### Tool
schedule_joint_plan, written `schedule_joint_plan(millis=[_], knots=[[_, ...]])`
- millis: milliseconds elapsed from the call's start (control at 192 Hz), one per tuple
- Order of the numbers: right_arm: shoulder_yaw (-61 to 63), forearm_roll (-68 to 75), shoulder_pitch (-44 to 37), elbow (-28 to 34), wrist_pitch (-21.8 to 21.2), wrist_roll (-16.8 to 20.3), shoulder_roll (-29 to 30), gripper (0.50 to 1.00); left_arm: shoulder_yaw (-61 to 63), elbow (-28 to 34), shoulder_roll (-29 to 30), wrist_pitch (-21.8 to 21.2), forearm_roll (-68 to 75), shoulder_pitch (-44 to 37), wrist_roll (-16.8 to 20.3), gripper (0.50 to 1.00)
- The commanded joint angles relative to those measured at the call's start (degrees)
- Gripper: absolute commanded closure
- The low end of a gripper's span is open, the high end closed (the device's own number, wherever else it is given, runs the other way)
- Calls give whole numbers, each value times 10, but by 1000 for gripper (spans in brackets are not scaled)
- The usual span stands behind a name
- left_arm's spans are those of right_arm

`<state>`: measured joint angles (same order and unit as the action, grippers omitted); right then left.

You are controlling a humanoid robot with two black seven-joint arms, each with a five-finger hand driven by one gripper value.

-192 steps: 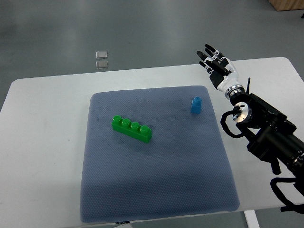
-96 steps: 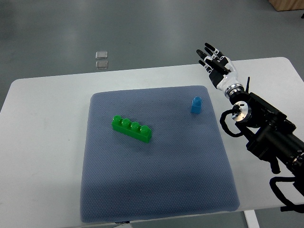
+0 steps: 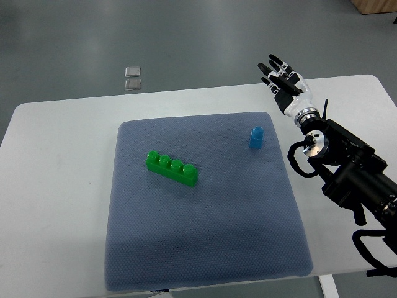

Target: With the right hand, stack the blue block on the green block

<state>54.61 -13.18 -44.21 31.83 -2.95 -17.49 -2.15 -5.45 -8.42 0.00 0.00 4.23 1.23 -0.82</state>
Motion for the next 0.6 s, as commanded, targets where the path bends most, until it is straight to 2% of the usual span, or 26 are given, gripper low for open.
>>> schedule_joint_plan(millis=[0,371,595], knots=[[0,0,-1,0,1,1,-3,583,0,0,0,0,0,0,-1,500],[-15,-23,-11,28,0,-1,-9,583,0,1,0,0,0,0,0,500],[-117,-167,-21,76,-4,-1,-94,585,0,0,0,0,0,0,0,500]])
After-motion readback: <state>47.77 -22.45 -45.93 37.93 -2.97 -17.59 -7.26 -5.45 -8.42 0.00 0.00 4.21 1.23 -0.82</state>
